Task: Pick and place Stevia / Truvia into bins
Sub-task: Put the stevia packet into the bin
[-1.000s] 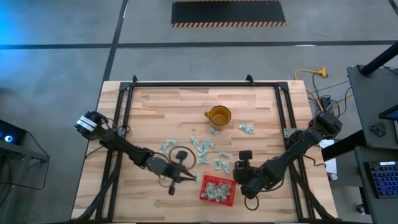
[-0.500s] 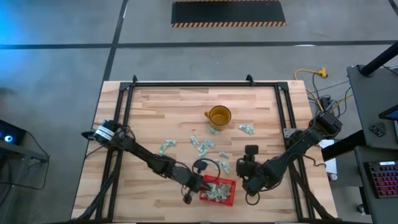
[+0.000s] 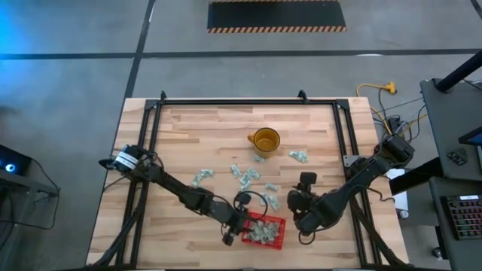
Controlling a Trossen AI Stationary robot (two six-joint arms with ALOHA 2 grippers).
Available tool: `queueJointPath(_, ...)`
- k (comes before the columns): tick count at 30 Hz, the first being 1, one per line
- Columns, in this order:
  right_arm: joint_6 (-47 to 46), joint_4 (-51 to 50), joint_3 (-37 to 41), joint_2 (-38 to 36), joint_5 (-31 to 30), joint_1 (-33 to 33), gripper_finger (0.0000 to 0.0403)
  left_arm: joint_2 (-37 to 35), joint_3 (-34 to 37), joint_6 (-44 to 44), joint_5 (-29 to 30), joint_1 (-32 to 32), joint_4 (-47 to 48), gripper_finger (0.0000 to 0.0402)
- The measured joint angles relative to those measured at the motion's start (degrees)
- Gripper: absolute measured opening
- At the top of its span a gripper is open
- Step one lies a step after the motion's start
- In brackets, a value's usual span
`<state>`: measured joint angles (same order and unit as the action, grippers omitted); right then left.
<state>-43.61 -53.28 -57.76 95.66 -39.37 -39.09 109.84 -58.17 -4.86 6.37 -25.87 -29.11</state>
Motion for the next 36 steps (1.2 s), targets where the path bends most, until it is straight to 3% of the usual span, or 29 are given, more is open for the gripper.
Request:
queueJointPath(6, -7.89, -6.75, 1.66, 0.0, -8.87, 0.36, 0.0152, -4.67, 0.01, 0.43, 7.52, 0.0, 10.48, 0.0174)
queueJointPath(15, -9.09, -5.56, 9.62, -2.86, -8.36, 8.92, 0.0147, -13.16, 0.48, 5.91, 10.69, -0.16, 22.46, 0.0178)
queueJointPath(20, -2.95, 1.85, 15.88, -10.28, -8.03, 14.83, 0.0142, -13.6, 0.69, 5.99, 10.95, -0.24, 23.79, 0.0178)
queueJointPath(29, 23.5, 30.45, 31.22, -33.21, 8.05, 27.92, 0.0136, -13.18, 1.68, 7.58, 11.93, -0.13, 23.68, 0.0178)
queueJointPath(36, 27.49, 37.28, 38.09, -43.19, 16.71, 37.48, 0.0136, -13.2, 1.81, 9.88, 13.7, -0.09, 23.45, 0.0178)
